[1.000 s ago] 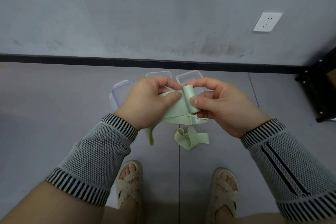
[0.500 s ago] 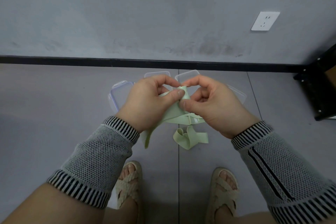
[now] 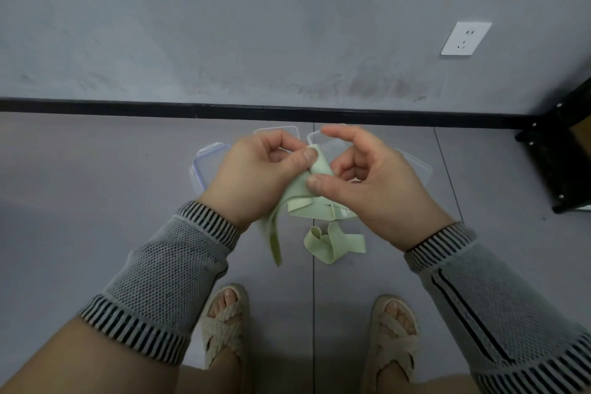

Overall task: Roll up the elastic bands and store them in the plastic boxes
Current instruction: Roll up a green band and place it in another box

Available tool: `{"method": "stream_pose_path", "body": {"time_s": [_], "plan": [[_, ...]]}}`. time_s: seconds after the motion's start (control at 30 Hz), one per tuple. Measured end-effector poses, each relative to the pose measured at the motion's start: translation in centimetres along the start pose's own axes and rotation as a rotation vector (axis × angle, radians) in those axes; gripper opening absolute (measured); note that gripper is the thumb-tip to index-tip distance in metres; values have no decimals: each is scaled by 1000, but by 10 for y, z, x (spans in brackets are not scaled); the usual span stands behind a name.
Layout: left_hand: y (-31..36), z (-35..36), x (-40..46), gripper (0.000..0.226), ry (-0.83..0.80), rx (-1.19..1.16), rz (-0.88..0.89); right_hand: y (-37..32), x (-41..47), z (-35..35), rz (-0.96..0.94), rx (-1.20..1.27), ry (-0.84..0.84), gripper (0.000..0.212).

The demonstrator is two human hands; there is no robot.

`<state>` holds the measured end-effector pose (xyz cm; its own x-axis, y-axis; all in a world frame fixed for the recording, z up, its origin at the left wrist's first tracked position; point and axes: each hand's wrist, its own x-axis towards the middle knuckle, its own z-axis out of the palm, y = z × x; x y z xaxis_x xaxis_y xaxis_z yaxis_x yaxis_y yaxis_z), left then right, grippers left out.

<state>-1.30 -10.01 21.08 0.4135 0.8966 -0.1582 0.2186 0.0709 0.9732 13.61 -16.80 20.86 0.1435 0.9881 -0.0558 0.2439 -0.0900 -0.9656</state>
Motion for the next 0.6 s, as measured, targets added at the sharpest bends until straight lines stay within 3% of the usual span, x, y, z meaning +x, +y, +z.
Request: {"method": "stream_pose_path", "body": {"time_s": [0.07, 0.2, 0.37, 0.47, 0.6], "plan": [[3, -3, -1, 7, -12, -145, -44, -1, 0, -6, 31, 161, -93, 78], [8, -5, -3, 10, -107, -306, -76, 1, 2, -7, 57, 322, -170, 75], [4, -4, -2, 10, -218, -274, -45, 0, 3, -4, 73, 430, -210, 63], [2, -5, -1, 21, -226, -263, -53, 2, 3, -4, 65, 452, -257, 52], [2, -6, -1, 23, -202, -184, -71, 3, 4, -6, 29, 490, -270, 58]]}}
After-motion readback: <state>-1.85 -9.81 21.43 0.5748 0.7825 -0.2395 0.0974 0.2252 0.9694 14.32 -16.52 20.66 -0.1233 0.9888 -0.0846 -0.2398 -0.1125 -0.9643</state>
